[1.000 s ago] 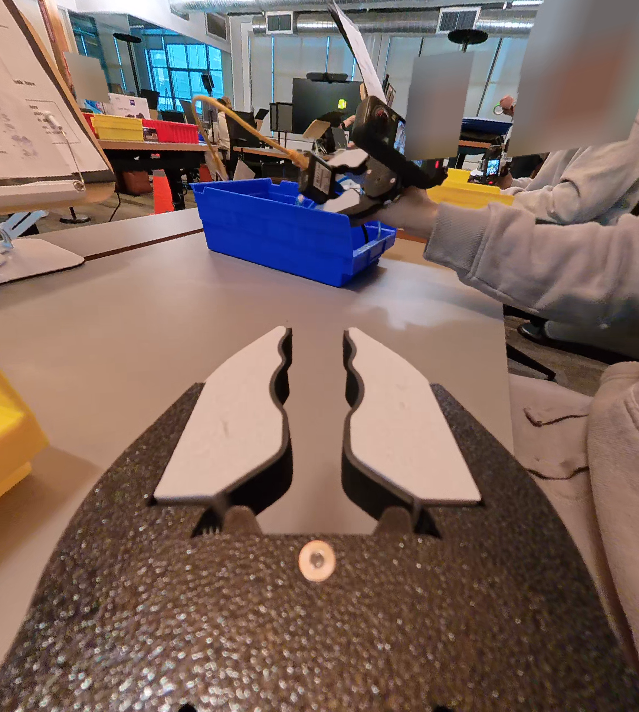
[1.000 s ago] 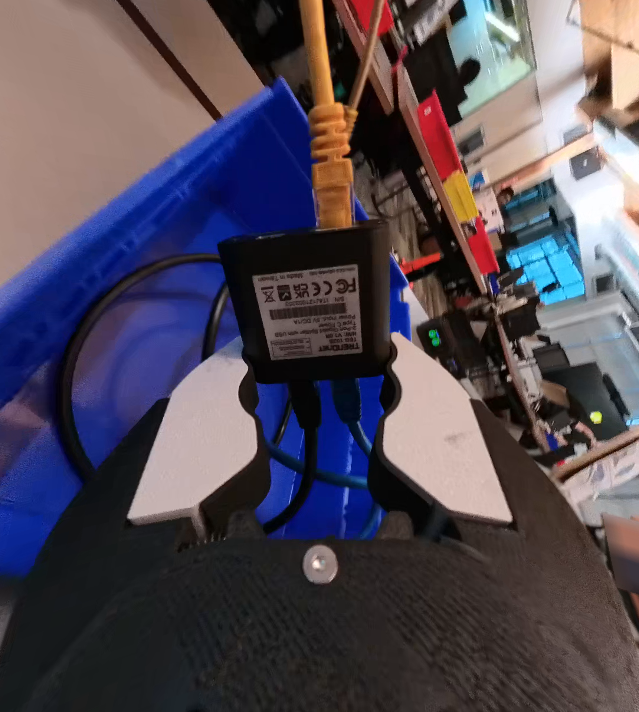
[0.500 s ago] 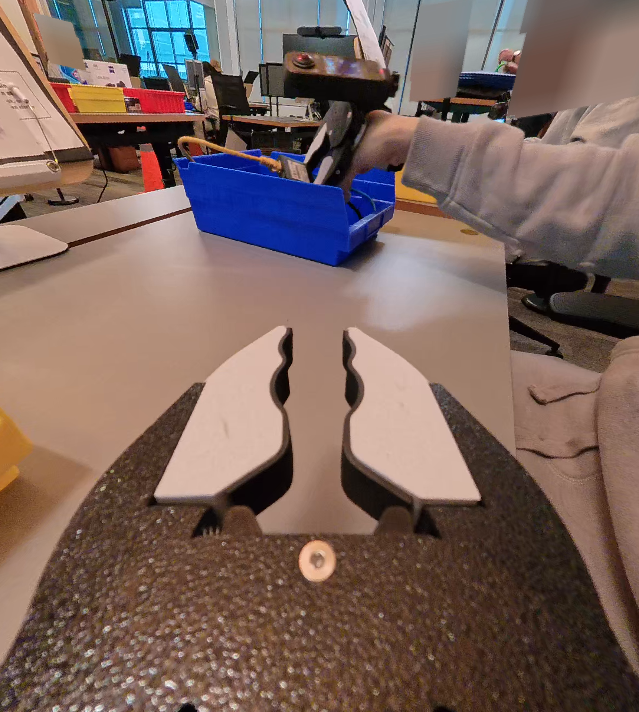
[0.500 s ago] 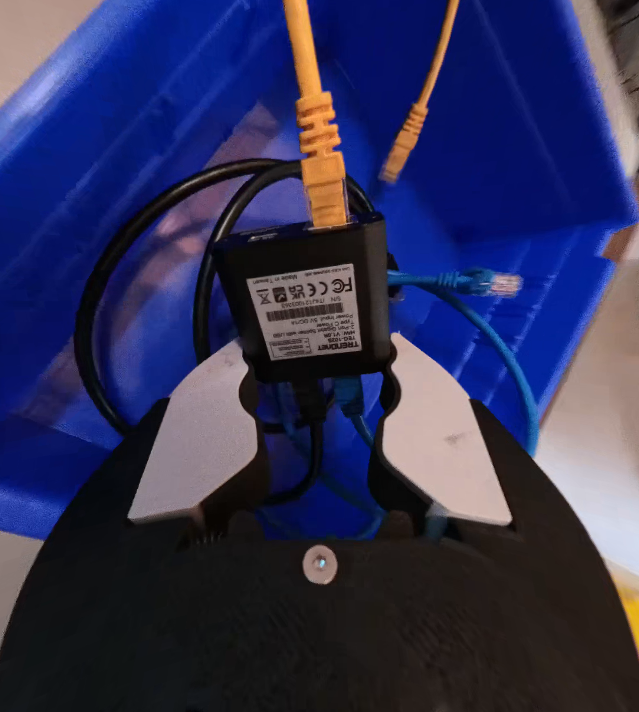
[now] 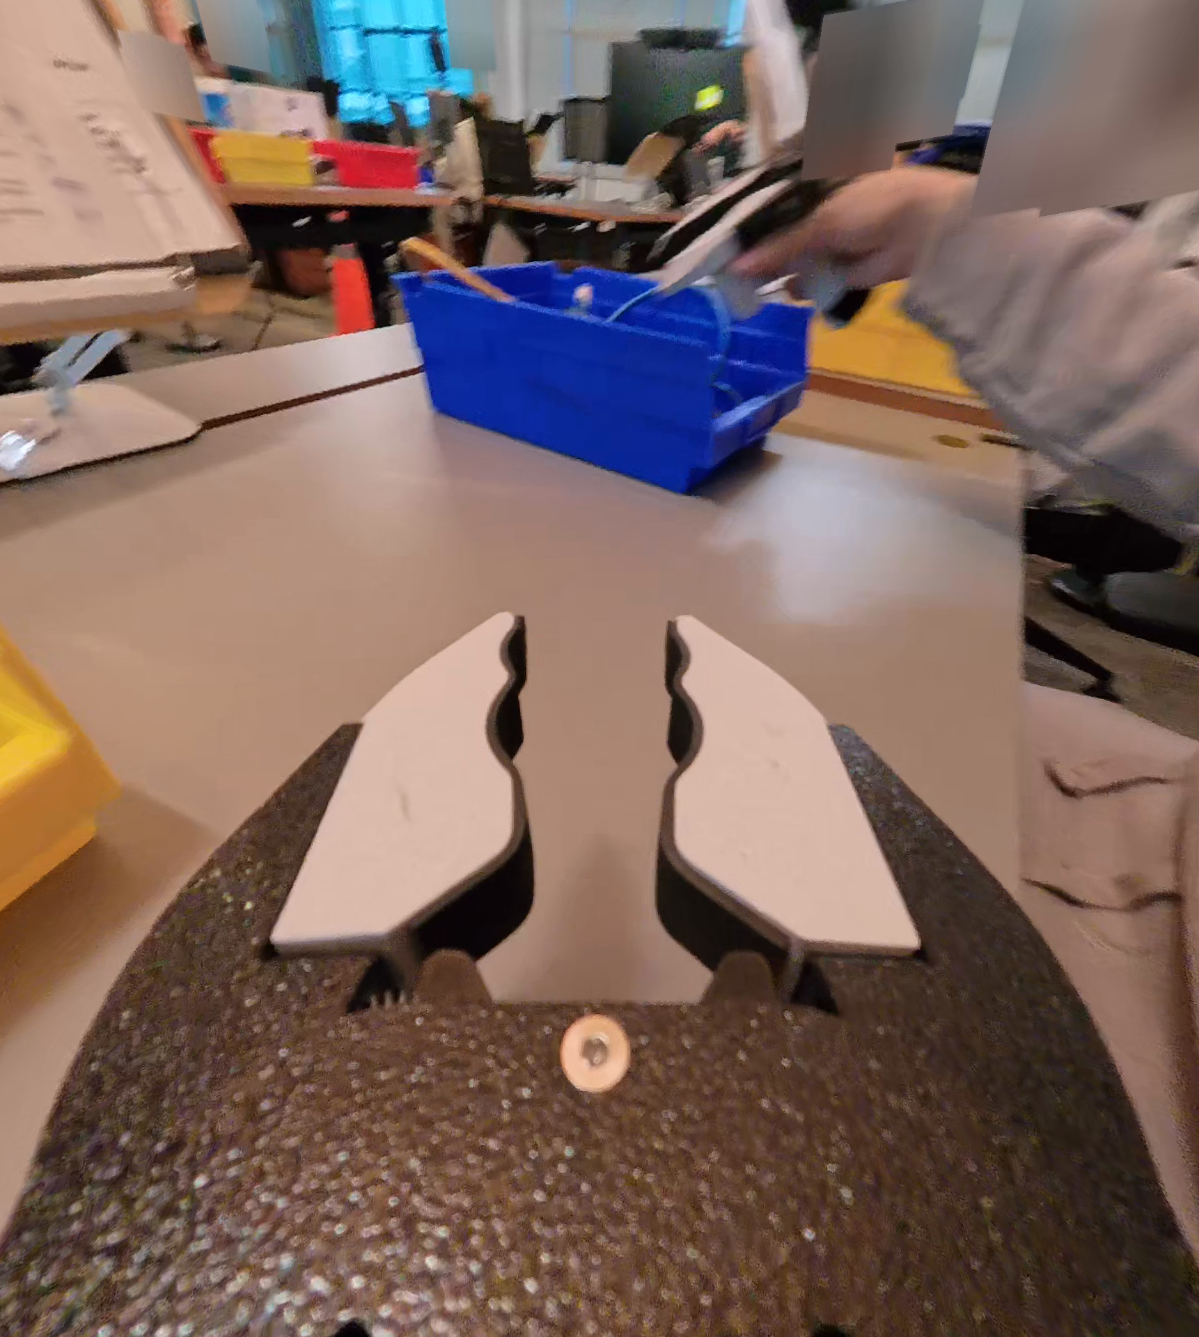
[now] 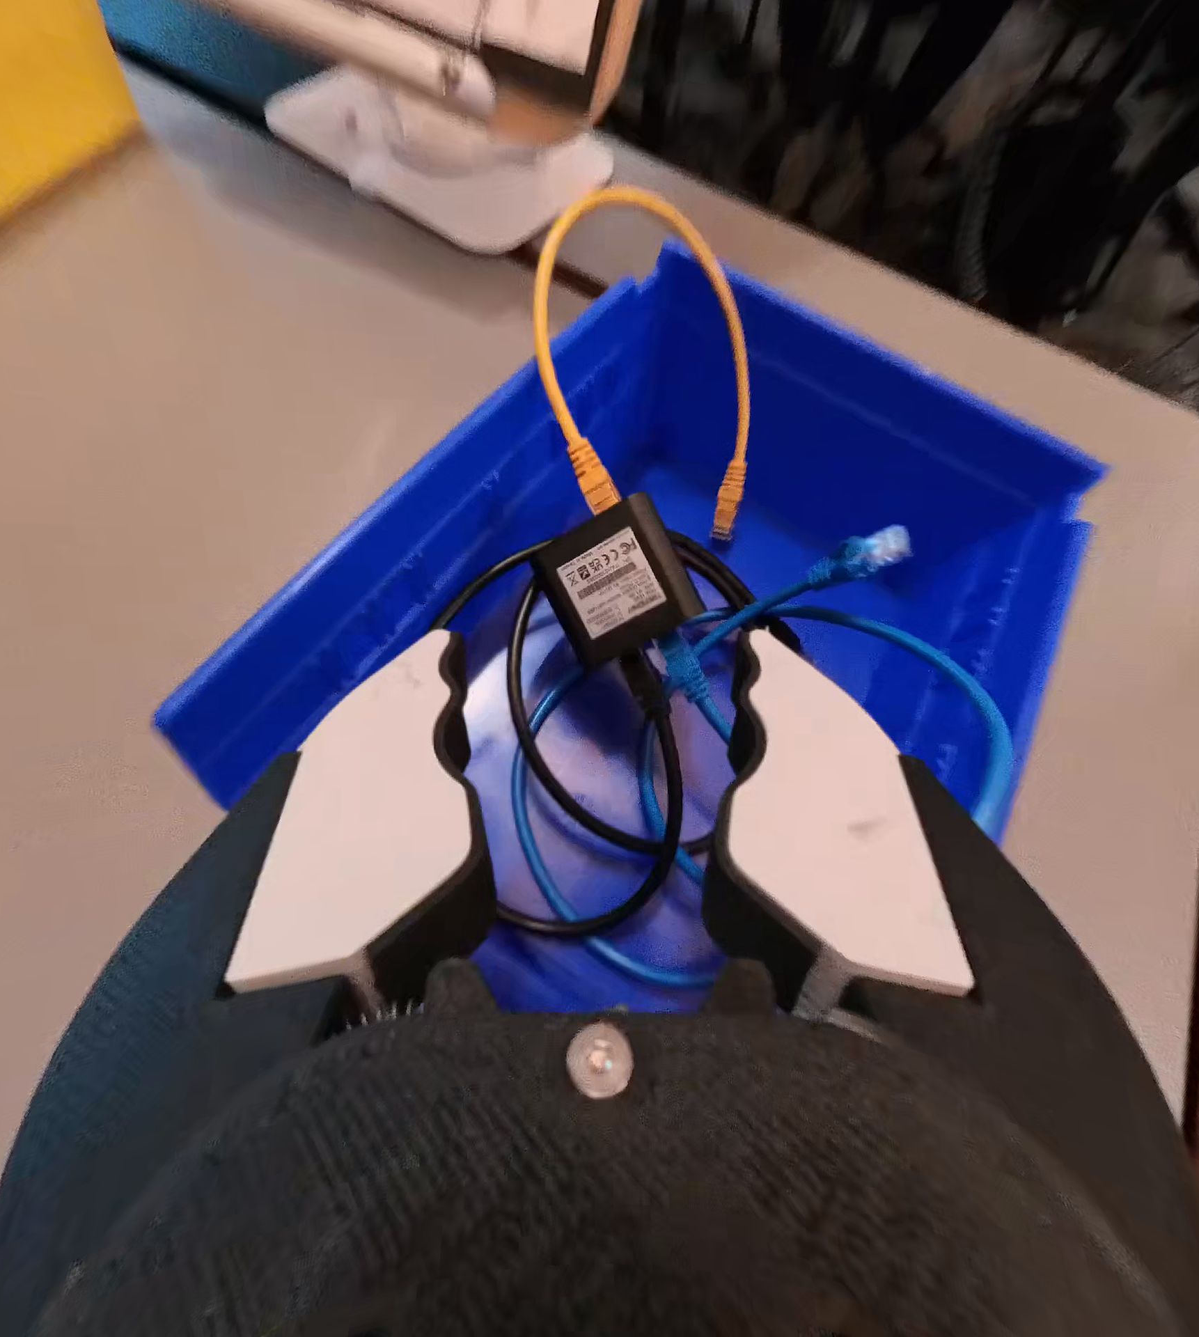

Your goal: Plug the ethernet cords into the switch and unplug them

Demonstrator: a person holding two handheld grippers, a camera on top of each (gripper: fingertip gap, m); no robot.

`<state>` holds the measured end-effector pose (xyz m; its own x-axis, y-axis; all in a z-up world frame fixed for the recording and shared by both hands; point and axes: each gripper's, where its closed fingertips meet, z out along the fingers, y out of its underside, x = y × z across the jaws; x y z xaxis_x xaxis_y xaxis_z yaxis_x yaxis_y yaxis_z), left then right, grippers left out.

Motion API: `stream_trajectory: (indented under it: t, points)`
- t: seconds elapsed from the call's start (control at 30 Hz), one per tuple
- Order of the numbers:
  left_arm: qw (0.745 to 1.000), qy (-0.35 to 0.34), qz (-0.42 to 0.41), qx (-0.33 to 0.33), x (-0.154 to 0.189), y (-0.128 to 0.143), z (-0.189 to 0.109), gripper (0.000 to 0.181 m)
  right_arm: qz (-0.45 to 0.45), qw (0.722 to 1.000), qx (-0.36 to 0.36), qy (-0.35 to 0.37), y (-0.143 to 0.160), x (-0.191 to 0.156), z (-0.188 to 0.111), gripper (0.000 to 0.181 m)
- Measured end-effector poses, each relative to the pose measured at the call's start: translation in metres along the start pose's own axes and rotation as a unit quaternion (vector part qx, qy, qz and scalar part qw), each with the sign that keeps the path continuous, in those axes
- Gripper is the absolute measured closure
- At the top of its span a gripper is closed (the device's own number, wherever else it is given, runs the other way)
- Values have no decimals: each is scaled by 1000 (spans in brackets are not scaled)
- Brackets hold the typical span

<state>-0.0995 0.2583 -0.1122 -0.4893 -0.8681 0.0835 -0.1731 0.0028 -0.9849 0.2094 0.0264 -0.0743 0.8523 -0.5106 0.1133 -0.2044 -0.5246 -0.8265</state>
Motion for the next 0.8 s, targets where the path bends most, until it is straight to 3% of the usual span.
stream_trajectory:
  t: [0.03, 0.2, 0.3, 0.4, 0.5, 0.67, 0.8]
  points:
    - [1000, -15, -2, -12, -4, 3, 3, 141, 5, 1000, 23, 18, 0, 0, -15, 111]
    - [997, -62, 29, -25, -1, -9, 48, 130, 20, 990, 56, 125, 39, 1, -55, 101]
    - [995, -85, 35, -43, 4, -24, 104, 117, 27, 987, 60, 148, 53, -1, -59, 95]
    - [995, -90, 15, -48, 17, -44, 166, 100, 18, 986, 60, 154, 48, 2, -64, 86]
    - [989, -109, -27, -91, 27, -46, 226, 82, 7, 981, 69, 182, 45, 10, -73, 87]
    - [980, -136, -57, -135, 40, -35, 304, 82, 14, 982, 90, 165, 42, 8, -75, 90]
    - [971, -170, -56, -161, 20, -26, 331, 90, 23, 983, 106, 150, 39, 6, -75, 93]
